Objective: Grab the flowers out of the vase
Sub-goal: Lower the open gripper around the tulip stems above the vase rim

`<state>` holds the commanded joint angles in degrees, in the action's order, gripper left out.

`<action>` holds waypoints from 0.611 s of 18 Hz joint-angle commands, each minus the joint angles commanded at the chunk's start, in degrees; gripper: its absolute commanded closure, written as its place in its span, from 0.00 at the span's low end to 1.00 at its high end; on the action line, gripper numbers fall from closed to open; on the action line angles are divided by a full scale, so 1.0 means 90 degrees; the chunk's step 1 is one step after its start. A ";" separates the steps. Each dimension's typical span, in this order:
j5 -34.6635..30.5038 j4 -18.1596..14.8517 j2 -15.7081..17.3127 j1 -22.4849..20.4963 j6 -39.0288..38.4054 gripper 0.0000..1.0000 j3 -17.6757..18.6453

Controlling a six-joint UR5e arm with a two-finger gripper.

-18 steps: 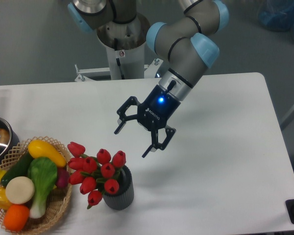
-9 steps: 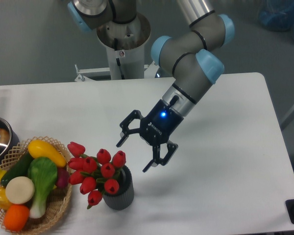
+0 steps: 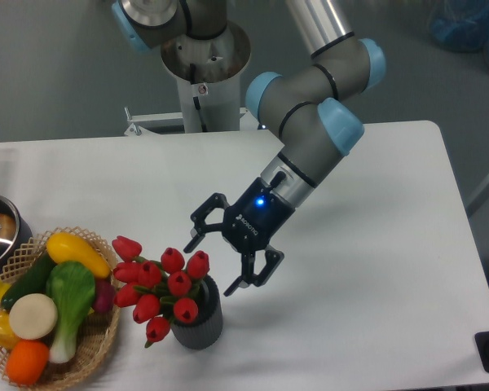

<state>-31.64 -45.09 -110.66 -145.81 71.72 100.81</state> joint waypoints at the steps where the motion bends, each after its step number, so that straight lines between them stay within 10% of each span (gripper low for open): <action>1: 0.0000 0.0000 0.0000 0.0000 0.0000 0.00 0.0000; 11: 0.0088 0.0010 -0.0049 0.0166 0.0010 0.00 -0.0107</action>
<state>-30.85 -45.00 -111.09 -144.32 71.81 99.85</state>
